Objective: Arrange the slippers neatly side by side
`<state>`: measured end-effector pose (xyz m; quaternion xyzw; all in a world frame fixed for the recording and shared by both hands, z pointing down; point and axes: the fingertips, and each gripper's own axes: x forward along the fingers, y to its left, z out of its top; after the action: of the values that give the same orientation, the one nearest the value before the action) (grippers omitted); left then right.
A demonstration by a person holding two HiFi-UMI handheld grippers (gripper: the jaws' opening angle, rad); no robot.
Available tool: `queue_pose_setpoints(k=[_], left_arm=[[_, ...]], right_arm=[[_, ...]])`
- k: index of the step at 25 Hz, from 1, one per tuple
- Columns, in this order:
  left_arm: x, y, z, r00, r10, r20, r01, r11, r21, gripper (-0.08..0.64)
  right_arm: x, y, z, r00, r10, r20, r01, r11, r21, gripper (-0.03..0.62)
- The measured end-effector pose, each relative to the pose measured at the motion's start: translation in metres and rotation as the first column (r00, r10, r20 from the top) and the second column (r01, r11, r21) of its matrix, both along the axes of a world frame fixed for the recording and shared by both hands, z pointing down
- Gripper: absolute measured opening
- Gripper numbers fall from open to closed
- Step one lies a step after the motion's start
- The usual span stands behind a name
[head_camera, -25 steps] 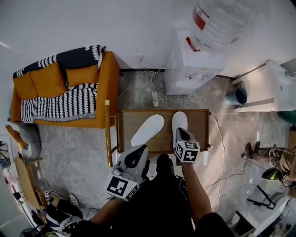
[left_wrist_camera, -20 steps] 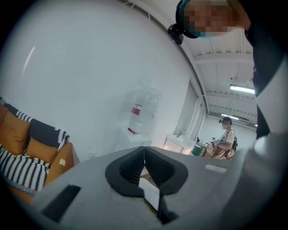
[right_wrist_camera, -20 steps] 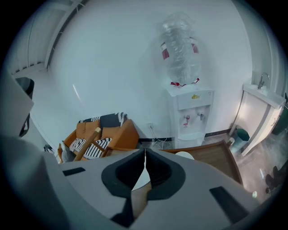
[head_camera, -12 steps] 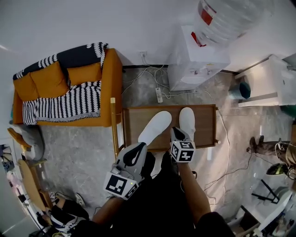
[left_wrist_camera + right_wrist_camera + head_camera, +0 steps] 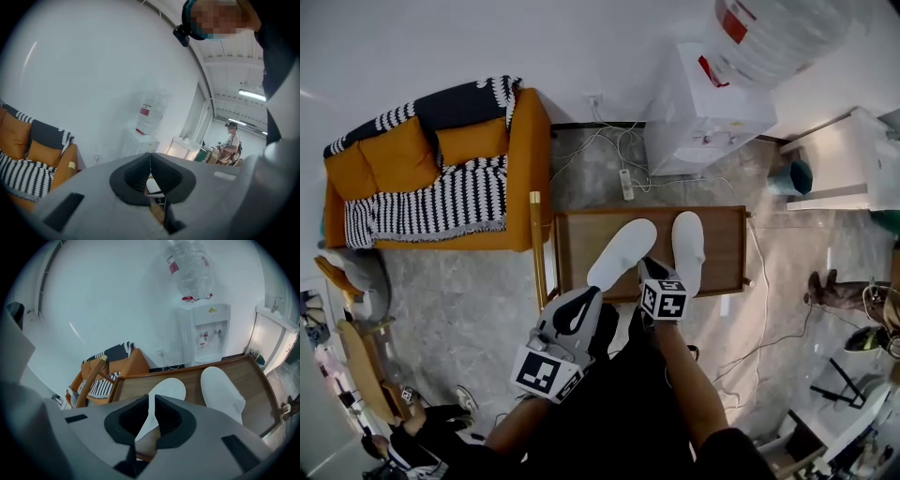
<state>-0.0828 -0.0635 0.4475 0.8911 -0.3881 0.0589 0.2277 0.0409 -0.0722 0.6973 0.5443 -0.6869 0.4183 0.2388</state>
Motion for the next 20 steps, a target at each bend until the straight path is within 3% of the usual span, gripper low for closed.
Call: queue_pose_setpoints(k=[6,10,20], left_arm=[[-0.005,-0.003,0.007,1.000,0.007,-0.002,-0.007,1.000,-0.017,0.017],[-0.006,-0.006,0.010,1.000,0.010,-0.003,-0.010,0.999,-0.030,0.017],[-0.014,-0.007,0.024,1.000,0.003,0.001,-0.003,0.998,-0.057,0.017]], right_arm=[[-0.007,0.005,0.023,1.000,-0.008,0.009,0.009,0.998,-0.059,0.026],[-0.007,0.009,0.040,1.000,-0.005,0.006,0.005,0.994,-0.106,0.080],[-0.011,0.018,0.079,0.998,0.026,0.049,-0.016,0.977,-0.212,0.104]])
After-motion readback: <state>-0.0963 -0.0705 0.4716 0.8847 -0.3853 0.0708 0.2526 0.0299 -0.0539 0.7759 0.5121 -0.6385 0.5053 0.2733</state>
